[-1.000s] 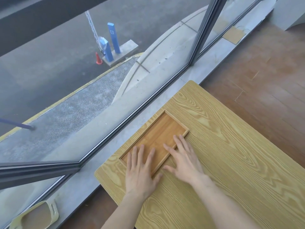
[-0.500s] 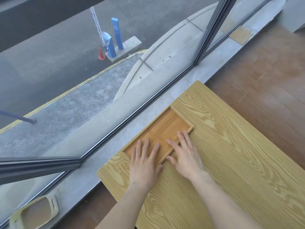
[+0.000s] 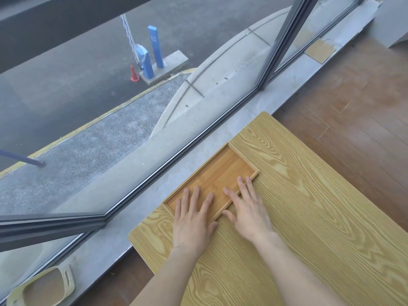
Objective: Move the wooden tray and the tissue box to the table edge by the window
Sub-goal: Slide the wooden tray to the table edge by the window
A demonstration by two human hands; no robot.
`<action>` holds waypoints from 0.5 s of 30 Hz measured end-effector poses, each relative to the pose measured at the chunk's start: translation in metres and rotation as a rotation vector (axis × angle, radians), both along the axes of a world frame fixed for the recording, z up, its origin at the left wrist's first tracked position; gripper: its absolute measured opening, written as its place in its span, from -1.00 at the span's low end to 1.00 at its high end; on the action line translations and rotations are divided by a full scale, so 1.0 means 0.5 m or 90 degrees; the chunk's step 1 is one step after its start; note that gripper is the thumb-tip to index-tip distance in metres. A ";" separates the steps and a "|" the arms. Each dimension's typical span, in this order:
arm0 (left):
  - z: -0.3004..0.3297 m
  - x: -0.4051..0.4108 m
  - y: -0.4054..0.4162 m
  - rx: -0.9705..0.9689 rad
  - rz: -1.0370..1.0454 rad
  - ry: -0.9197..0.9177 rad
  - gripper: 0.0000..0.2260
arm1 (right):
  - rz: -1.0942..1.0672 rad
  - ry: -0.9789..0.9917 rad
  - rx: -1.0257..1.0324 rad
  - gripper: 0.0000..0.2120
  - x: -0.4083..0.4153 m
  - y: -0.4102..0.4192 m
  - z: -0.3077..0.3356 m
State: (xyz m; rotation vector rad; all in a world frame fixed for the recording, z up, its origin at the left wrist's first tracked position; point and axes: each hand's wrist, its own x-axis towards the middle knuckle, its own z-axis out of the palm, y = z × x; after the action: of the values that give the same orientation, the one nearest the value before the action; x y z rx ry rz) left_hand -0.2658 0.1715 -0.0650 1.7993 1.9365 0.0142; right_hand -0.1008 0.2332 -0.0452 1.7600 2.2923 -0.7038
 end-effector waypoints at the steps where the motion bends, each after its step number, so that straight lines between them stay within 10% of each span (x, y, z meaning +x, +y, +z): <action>1: -0.001 0.000 0.000 -0.001 -0.001 0.002 -0.31 | 0.001 -0.003 -0.003 -0.38 0.000 0.000 0.001; 15: 0.029 0.001 0.012 0.001 -0.032 0.032 -0.25 | -0.010 -0.043 0.026 -0.22 0.011 -0.003 0.029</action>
State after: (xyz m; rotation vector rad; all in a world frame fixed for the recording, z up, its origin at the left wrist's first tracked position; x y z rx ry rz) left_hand -0.2655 0.1774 -0.0507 1.8650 1.9261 -0.0473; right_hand -0.0951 0.2317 -0.0305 1.7935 2.2662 -0.5950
